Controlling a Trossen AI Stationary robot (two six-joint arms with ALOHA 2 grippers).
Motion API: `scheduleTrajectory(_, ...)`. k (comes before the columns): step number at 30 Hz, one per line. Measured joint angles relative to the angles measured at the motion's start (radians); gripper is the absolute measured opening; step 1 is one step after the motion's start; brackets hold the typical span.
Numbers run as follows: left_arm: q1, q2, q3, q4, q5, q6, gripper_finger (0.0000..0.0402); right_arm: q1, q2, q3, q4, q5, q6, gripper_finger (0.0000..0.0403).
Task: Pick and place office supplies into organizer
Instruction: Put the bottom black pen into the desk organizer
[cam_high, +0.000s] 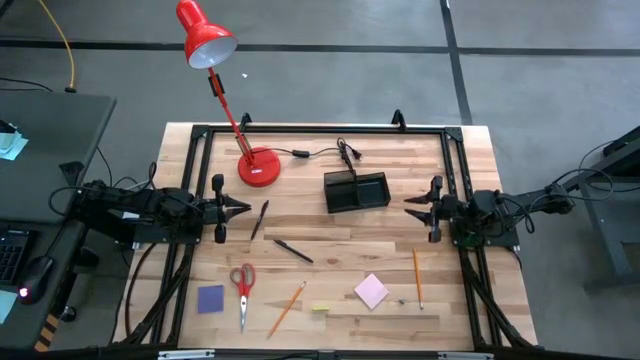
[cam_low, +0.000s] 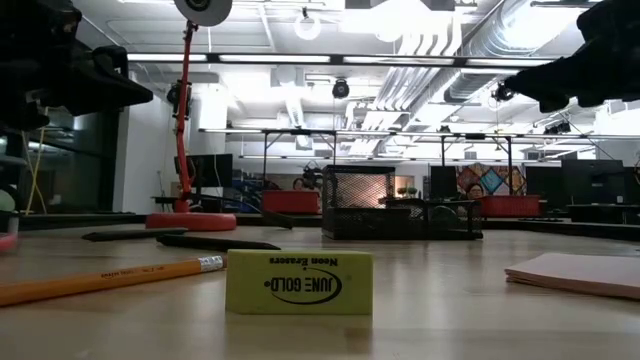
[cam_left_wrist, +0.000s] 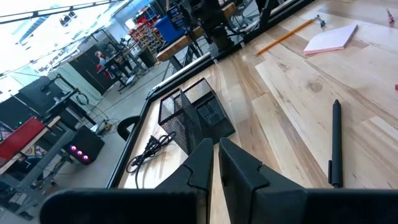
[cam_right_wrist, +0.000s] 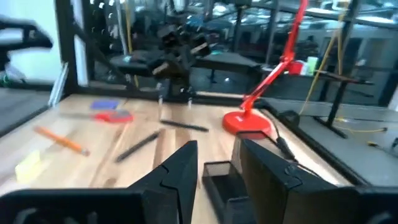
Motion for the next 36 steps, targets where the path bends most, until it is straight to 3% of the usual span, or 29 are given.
scheduleTrajectory(3,0.000,0.000,0.000,0.000,0.000,0.000,0.0019,0.001,0.001,0.000,-0.020,-0.085,0.232,0.0114)
scheduleTrajectory(13,0.000,0.000,0.000,0.000,0.000,0.004,0.0019,-0.001,0.008,0.001,0.061,-0.180,0.357,0.0114)
scheduleTrajectory(17,0.000,0.000,0.000,0.003,-0.024,0.138,0.0019,-0.001,0.014,0.001,0.043,-0.230,0.384,0.0114)
scheduleTrajectory(21,0.000,0.000,0.000,0.012,-0.019,0.210,0.0019,-0.001,0.027,0.001,-0.049,-0.236,0.557,0.0114)
scheduleTrajectory(24,0.000,0.000,0.000,0.040,0.025,0.096,0.0019,0.000,0.067,-0.001,-0.050,-0.272,0.534,0.0114)
scheduleTrajectory(28,0.000,0.001,0.000,0.065,0.037,0.032,0.0019,0.000,0.122,-0.017,0.060,-0.231,0.389,0.0104)
scheduleTrajectory(33,0.000,0.001,0.002,0.158,-0.006,0.003,0.0019,0.001,0.178,-0.018,0.264,-0.189,0.258,0.0014)
scheduleTrajectory(36,0.000,0.000,0.002,0.190,-0.043,0.000,0.0019,0.001,0.202,-0.016,0.395,-0.189,0.240,0.0034)
